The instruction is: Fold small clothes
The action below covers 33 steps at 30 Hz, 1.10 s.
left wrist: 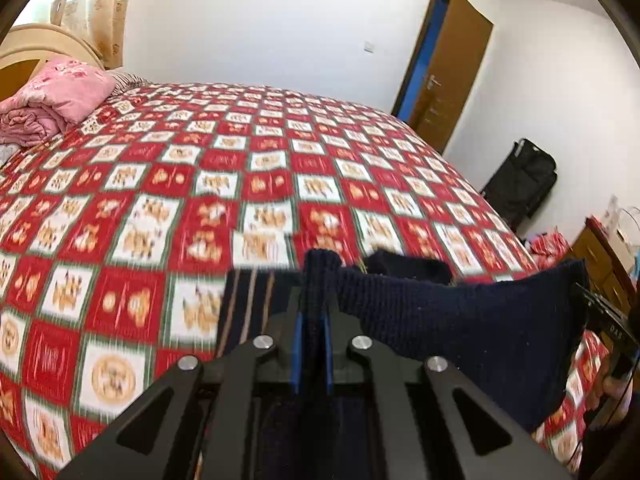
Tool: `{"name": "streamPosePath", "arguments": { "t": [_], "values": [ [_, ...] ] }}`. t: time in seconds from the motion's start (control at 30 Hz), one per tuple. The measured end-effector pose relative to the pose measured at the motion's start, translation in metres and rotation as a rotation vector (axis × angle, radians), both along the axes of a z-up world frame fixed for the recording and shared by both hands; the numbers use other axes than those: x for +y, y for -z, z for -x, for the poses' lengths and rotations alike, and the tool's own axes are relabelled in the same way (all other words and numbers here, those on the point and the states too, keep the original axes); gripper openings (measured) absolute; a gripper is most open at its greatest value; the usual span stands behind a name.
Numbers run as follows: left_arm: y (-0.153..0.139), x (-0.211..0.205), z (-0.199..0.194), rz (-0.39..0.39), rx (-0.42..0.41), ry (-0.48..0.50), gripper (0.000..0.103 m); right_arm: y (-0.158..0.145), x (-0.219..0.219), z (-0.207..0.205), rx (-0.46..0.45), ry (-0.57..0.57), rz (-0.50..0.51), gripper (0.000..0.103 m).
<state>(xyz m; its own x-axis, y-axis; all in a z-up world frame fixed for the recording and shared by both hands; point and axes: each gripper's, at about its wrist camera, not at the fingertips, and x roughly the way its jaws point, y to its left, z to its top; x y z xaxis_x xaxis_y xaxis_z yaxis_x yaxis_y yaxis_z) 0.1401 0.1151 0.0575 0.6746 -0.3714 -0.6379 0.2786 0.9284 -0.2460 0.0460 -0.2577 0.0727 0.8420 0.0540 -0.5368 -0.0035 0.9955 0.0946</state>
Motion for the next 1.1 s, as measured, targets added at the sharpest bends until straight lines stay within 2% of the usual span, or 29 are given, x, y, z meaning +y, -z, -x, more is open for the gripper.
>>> {"name": "streamPosePath", "arguments": {
  "t": [0.13,0.2,0.43,0.6,0.77,0.87,0.93,1.0,1.03,1.1],
  "values": [
    [0.006,-0.015,-0.033,-0.024,-0.006,-0.029,0.009,0.023,-0.012,-0.037,0.022,0.062,-0.009,0.01],
    [0.016,-0.021,-0.048,-0.034,0.01,-0.041,0.009,0.045,-0.013,-0.056,0.052,0.092,0.017,0.01],
    [0.075,-0.034,-0.091,-0.088,0.127,-0.096,0.009,0.105,-0.02,-0.084,0.179,0.14,0.066,0.011],
    [0.098,-0.038,-0.097,-0.127,0.17,-0.105,0.014,0.119,-0.023,-0.096,0.258,0.179,0.078,0.011],
    [0.093,-0.049,-0.091,-0.219,0.152,-0.099,0.018,0.121,-0.021,-0.101,0.291,0.167,0.088,0.014],
    [0.08,-0.049,-0.08,-0.249,0.127,-0.101,0.02,0.105,-0.021,-0.089,0.272,0.157,0.067,0.014],
    [0.067,-0.045,-0.064,-0.251,0.098,-0.108,0.037,0.081,-0.025,-0.066,0.207,0.204,0.035,0.014],
    [0.058,-0.042,-0.046,-0.251,0.064,-0.107,0.073,0.065,-0.026,-0.042,0.159,0.221,0.007,0.02],
    [0.053,-0.042,-0.036,-0.261,0.043,-0.109,0.077,0.059,-0.024,-0.028,0.147,0.225,0.001,0.026],
    [0.048,-0.042,-0.021,-0.289,0.014,-0.116,0.078,0.058,-0.016,-0.006,0.147,0.205,0.0,0.027]
  ]
}}
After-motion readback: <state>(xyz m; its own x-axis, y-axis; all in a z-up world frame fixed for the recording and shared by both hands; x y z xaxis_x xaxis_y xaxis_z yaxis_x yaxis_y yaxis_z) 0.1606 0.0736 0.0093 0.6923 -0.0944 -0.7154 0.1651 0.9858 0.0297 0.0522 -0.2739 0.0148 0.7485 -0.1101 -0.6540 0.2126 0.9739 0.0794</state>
